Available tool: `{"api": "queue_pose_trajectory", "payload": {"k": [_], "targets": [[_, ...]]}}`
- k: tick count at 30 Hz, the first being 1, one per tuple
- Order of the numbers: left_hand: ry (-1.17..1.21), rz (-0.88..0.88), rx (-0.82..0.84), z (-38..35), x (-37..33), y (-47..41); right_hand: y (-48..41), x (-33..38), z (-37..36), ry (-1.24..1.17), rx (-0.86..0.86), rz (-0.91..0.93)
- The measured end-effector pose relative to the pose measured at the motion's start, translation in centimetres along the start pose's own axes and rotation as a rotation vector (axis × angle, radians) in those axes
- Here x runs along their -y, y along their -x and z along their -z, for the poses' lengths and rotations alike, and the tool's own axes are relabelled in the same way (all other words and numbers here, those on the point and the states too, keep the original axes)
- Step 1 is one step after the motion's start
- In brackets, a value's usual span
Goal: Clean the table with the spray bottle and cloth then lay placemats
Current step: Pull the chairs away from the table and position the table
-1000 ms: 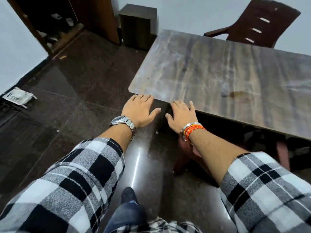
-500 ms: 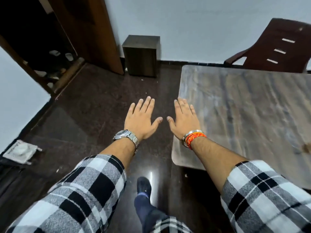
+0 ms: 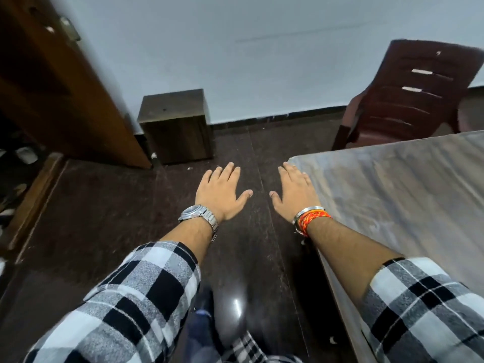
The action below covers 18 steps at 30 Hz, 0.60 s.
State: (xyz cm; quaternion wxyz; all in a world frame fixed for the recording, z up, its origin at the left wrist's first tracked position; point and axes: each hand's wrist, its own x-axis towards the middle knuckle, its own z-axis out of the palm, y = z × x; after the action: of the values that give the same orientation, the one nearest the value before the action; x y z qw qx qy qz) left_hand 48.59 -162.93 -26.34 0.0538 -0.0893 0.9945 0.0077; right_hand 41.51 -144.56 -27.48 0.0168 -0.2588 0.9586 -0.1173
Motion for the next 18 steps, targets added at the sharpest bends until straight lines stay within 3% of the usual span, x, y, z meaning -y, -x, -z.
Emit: {"api": "queue_pose_trajectory", "payload": {"k": [9, 18], "targets": [[-0.061, -0.279, 0.004, 4.4, 9.1, -26.1, -20.7, -0.2, 0.1, 0.017, -0.043, -0.301], [-0.072, -0.558, -0.018, 6.2, 3.5, -53.7, -40.1, -11.6, 0.5, 0.038, -0.082, -0.563]]}}
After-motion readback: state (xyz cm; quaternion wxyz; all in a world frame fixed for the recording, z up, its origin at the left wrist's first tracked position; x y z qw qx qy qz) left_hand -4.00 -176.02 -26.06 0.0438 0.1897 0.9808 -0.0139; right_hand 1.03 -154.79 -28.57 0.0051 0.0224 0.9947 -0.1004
